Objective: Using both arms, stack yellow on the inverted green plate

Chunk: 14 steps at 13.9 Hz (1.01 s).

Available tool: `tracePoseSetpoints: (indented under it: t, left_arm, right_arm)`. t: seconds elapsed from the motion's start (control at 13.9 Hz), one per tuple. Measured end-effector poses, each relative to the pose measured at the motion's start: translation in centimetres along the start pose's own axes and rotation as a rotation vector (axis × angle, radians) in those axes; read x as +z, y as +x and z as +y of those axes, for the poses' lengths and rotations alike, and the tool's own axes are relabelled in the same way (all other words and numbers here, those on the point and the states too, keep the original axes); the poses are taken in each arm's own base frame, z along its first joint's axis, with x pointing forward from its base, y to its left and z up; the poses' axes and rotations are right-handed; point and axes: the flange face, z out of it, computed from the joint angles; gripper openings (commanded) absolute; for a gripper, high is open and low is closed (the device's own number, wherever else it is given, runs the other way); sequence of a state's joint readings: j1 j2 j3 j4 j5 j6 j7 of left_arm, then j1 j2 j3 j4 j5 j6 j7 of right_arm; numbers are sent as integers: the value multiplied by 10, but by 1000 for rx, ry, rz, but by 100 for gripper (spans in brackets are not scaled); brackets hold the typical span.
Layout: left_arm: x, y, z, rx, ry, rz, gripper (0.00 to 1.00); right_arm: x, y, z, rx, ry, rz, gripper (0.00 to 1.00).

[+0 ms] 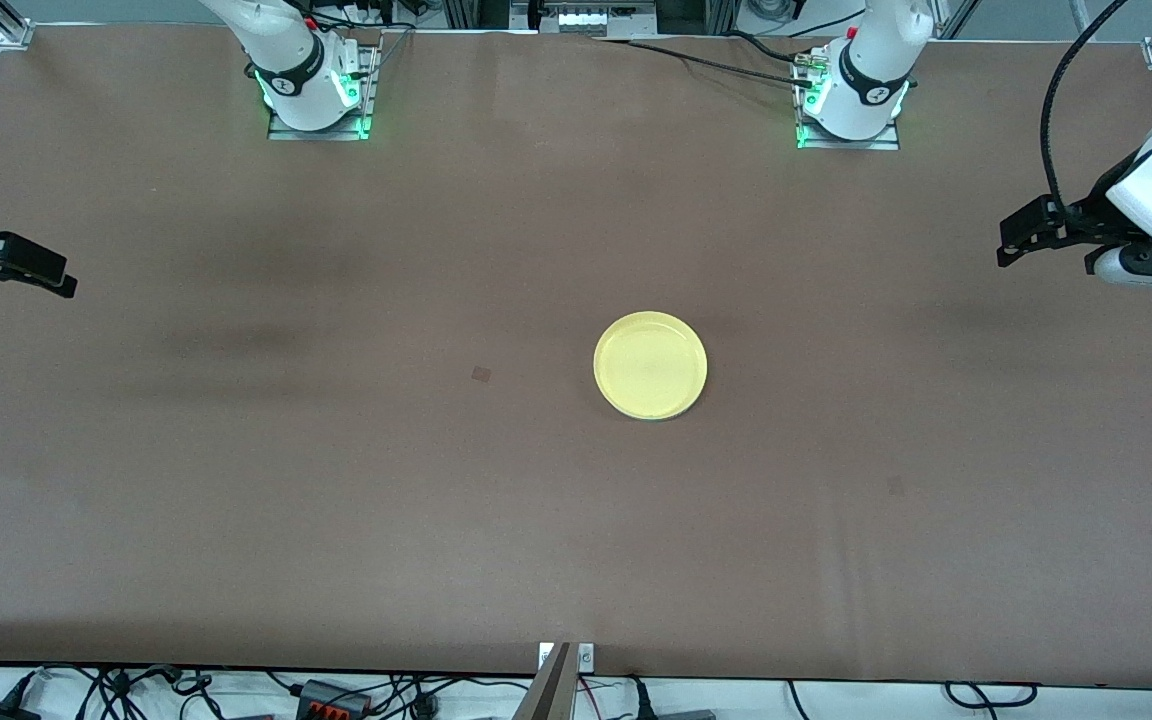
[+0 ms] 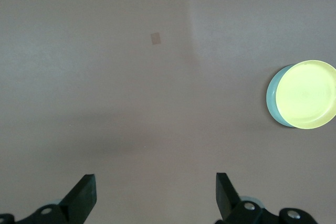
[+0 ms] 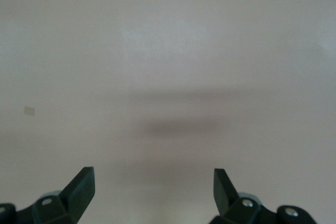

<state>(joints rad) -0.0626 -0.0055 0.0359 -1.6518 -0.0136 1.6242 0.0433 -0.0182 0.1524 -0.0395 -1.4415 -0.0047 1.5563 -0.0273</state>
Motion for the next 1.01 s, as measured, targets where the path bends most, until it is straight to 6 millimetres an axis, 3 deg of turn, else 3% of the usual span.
tracePoseSetpoints:
  t: [0.43,1.01]
  left_arm:
    - [0,0,0,0,0,0,100]
    - [0,0,0,0,0,0,100]
  right_arm:
    - [5,-33,-1,-10,2,28,100]
    - [7,-42,-3,-14,3,35,100]
